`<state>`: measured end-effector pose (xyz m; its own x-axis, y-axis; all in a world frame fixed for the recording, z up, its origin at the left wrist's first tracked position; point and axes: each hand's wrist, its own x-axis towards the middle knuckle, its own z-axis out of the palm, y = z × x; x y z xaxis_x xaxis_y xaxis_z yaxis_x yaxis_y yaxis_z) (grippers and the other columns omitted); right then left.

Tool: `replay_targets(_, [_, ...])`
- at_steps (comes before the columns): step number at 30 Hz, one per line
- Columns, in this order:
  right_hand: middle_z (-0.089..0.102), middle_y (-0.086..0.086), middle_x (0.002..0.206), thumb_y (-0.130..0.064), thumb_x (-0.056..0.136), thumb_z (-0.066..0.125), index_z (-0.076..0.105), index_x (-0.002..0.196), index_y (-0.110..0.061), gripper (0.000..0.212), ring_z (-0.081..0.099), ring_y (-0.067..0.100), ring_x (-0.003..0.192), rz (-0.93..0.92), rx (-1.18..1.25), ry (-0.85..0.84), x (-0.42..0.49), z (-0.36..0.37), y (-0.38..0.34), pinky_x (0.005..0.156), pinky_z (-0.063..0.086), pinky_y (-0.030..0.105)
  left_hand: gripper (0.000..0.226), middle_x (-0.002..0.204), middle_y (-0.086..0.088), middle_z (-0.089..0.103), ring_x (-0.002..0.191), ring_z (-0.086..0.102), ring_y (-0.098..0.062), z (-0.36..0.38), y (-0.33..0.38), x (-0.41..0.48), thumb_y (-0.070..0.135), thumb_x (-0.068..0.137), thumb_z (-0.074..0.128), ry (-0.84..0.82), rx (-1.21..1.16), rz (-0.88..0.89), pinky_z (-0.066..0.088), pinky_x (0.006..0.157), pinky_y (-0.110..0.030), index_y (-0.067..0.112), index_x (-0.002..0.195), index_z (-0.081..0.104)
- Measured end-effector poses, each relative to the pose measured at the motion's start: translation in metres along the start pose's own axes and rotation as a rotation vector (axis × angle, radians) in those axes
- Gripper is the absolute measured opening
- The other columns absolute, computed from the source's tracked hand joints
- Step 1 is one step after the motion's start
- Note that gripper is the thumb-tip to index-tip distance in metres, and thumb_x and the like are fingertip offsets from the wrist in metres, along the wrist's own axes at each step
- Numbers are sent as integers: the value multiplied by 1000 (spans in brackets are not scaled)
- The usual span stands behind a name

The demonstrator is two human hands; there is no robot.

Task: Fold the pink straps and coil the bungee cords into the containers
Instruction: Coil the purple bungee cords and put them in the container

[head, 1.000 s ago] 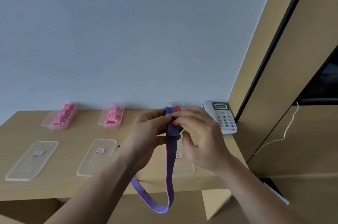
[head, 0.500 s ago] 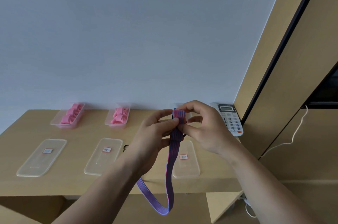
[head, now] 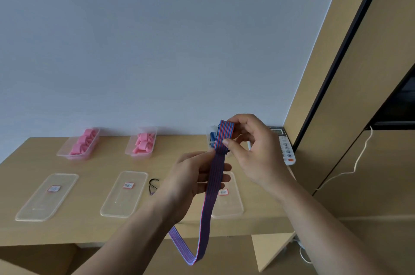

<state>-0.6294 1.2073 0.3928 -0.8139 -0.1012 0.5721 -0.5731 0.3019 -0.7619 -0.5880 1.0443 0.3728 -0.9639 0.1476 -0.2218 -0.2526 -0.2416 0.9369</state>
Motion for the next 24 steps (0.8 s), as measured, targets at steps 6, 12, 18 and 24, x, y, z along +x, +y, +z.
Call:
replay_targets(6, [72, -7, 91, -2, 79, 78, 66, 100, -17, 29, 69, 15, 80, -168, -107, 106, -6, 2, 7, 72, 56, 43, 44, 99, -18, 80, 87, 79, -32, 5, 5, 4, 60, 77, 66, 14, 4, -91, 63, 70, -39, 21, 86, 85])
replay_targets(12, [73, -4, 102, -3, 77, 81, 73, 101, -10, 26, 68, 14, 93, -314, -191, 22, -21, 4, 7, 83, 54, 40, 43, 88, -10, 78, 77, 76, -22, 3, 6, 10, 60, 84, 62, 34, -32, -48, 61, 81, -45, 22, 81, 84])
replay_targets(18, [75, 3, 108, -11, 79, 82, 75, 99, -3, 23, 69, 18, 103, -357, -173, -1, -26, 4, 10, 89, 53, 43, 40, 102, -16, 78, 77, 71, -21, 1, 10, 9, 52, 89, 67, 10, -50, -12, 61, 69, -36, 17, 98, 83])
replay_targets(24, [74, 2, 111, -5, 72, 87, 76, 95, -2, 25, 68, 22, 103, -387, -212, -17, -26, 7, 14, 89, 53, 39, 32, 94, -12, 73, 90, 69, -29, -2, 10, 11, 39, 88, 71, -15, -31, 44, 62, 78, -40, 13, 104, 81])
